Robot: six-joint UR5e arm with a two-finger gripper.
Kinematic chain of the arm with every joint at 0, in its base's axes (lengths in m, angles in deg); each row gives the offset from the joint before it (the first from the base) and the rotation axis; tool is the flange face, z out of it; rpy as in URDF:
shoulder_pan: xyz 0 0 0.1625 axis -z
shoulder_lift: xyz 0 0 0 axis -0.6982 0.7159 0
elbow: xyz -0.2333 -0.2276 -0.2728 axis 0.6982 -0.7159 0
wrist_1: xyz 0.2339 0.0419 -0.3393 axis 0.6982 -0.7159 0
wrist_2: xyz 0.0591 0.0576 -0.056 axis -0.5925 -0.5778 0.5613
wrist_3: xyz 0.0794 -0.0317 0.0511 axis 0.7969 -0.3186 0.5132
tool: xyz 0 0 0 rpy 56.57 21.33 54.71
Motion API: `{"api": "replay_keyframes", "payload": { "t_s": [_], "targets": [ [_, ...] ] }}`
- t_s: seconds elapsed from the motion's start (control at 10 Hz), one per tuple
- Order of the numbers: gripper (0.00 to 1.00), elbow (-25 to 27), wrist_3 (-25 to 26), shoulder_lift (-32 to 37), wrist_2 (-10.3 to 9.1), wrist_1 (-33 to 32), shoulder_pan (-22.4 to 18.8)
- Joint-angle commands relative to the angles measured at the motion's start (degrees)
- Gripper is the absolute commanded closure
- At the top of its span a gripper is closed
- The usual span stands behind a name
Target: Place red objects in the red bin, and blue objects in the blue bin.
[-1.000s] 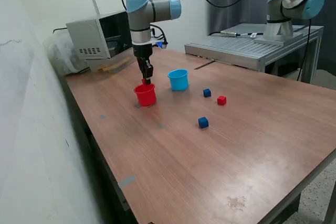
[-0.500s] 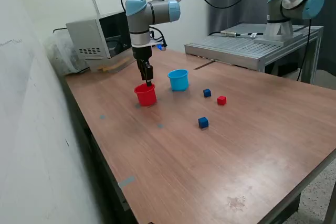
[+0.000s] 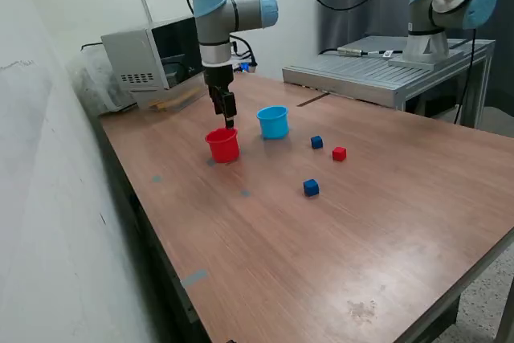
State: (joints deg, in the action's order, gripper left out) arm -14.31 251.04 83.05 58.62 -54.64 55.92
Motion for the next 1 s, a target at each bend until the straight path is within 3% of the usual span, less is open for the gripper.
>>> {"api": "replay_keyframes", "payload": {
  "t_s": [0.0,0.4,0.6,0.9],
  "targets": [
    [0.00,7.0,0.1,9.6,-0.35,0.3,-3.5],
    [0.00,18.2,1.7,19.7,-0.78,-0.3,-12.6],
    [0.00,18.7,6.8,20.2,-3.32,-1.0,-17.4],
    [0.00,18.2,14.8,16.1,-3.60,-5.3,-23.1]
  ]
}}
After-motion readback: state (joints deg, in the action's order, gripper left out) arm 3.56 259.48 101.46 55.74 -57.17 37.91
